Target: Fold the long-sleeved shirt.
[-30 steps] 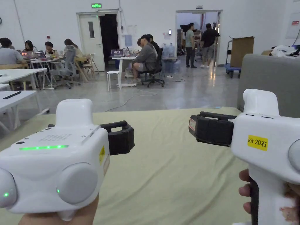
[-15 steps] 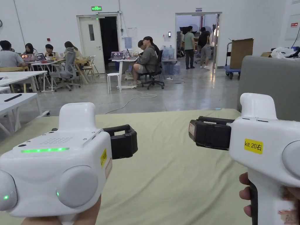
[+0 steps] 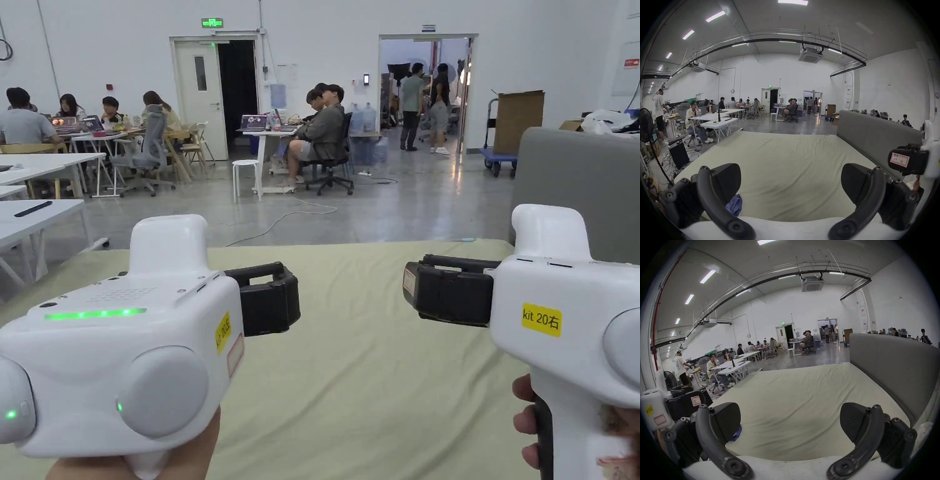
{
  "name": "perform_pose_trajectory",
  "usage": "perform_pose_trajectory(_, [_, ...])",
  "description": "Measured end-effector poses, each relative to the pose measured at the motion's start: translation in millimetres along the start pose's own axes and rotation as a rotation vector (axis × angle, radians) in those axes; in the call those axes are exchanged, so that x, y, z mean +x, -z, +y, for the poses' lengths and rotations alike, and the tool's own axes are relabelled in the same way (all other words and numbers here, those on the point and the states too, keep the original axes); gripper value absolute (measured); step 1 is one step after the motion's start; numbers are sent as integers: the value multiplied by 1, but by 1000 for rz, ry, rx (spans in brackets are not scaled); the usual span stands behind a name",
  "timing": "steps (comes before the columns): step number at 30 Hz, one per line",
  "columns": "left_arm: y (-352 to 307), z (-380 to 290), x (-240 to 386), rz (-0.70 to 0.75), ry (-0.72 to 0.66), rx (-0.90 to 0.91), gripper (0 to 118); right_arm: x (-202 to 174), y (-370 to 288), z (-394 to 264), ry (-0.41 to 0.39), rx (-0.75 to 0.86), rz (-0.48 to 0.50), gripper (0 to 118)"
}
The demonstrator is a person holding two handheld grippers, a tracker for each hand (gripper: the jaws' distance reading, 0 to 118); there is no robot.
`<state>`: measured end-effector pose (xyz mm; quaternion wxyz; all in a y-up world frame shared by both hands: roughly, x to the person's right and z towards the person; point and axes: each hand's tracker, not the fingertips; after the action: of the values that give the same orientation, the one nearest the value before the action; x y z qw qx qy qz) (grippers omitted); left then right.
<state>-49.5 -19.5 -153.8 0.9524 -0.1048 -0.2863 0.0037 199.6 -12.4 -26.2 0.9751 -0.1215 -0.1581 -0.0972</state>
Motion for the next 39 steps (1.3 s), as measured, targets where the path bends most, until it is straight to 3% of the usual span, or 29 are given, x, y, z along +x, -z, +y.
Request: perform_pose_trajectory(39, [-7,11,-3,0,6,14,118,-3,-1,4,11,0,-3,118])
